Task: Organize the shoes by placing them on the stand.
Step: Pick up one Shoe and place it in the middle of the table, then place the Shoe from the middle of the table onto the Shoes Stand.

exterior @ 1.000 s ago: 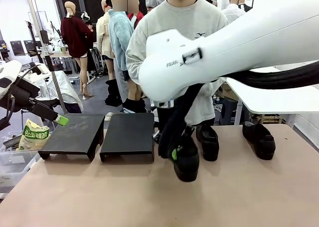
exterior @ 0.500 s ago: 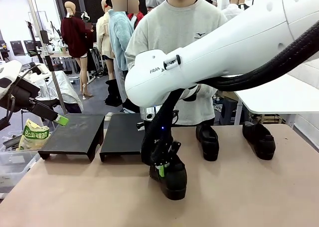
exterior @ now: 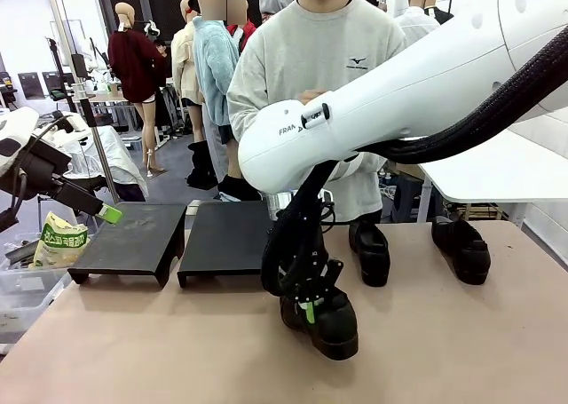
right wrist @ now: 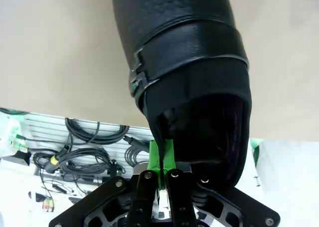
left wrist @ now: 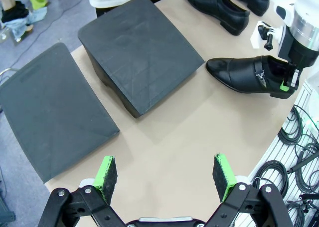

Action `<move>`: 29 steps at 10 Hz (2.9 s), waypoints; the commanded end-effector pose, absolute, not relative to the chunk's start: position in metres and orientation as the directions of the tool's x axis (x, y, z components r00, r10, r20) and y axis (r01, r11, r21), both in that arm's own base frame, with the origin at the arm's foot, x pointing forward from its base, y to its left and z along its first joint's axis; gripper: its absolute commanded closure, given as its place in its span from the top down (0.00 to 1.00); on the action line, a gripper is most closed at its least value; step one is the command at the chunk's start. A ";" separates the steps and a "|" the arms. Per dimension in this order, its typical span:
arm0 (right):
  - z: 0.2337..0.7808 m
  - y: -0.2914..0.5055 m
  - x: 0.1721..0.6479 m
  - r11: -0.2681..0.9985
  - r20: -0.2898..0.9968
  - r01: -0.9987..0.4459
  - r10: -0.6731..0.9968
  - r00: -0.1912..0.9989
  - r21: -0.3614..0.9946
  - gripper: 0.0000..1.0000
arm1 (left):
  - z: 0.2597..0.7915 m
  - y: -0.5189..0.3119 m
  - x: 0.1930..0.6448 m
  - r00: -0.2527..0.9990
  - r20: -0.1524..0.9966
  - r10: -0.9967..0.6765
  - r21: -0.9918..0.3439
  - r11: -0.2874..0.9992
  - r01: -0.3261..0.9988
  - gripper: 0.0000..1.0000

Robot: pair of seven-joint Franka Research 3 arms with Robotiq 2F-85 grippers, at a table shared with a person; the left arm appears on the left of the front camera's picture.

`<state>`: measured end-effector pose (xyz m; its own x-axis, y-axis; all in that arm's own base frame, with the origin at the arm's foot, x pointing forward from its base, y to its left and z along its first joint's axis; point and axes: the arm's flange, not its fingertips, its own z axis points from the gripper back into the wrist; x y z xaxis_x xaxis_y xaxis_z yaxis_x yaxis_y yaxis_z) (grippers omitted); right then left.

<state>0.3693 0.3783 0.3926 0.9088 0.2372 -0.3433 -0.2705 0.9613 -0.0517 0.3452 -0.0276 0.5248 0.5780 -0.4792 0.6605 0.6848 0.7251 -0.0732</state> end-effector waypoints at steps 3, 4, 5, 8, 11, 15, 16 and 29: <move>0.377 0.402 0.369 0.957 -0.394 -0.287 0.245 0.886 -0.049 0.00 | 0.524 -0.026 0.345 0.575 0.665 -0.477 -0.080 0.720 0.690 1.00; 0.375 0.401 0.368 0.959 -0.403 -0.281 0.240 0.883 -0.044 0.05 | 0.524 -0.026 0.345 0.575 0.665 -0.477 -0.080 0.720 0.690 1.00; 0.373 0.399 0.368 0.959 -0.419 -0.279 0.237 0.877 -0.041 0.23 | 0.524 -0.026 0.345 0.575 0.665 -0.477 -0.080 0.720 0.690 1.00; 0.371 0.397 0.369 0.959 -0.436 -0.283 0.246 0.866 -0.021 0.83 | 0.524 -0.026 0.345 0.575 0.665 -0.477 -0.080 0.720 0.690 1.00; 0.392 0.372 0.367 0.967 -0.378 -0.252 0.243 0.893 0.026 1.00 | 0.524 -0.026 0.345 0.575 0.665 -0.477 -0.080 0.720 0.690 1.00; 0.394 0.381 0.375 0.969 -0.377 -0.247 0.223 0.899 -0.014 1.00 | 0.524 -0.026 0.345 0.575 0.665 -0.477 -0.080 0.720 0.690 1.00; 0.394 0.381 0.375 0.969 -0.377 -0.247 0.223 0.899 -0.014 1.00 | 0.524 -0.026 0.345 0.575 0.665 -0.477 -0.080 0.720 0.690 1.00; 0.381 0.230 0.319 0.994 -0.367 -0.101 0.081 0.927 -0.035 1.00 | 0.524 -0.026 0.345 0.575 0.665 -0.477 -0.080 0.720 0.690 1.00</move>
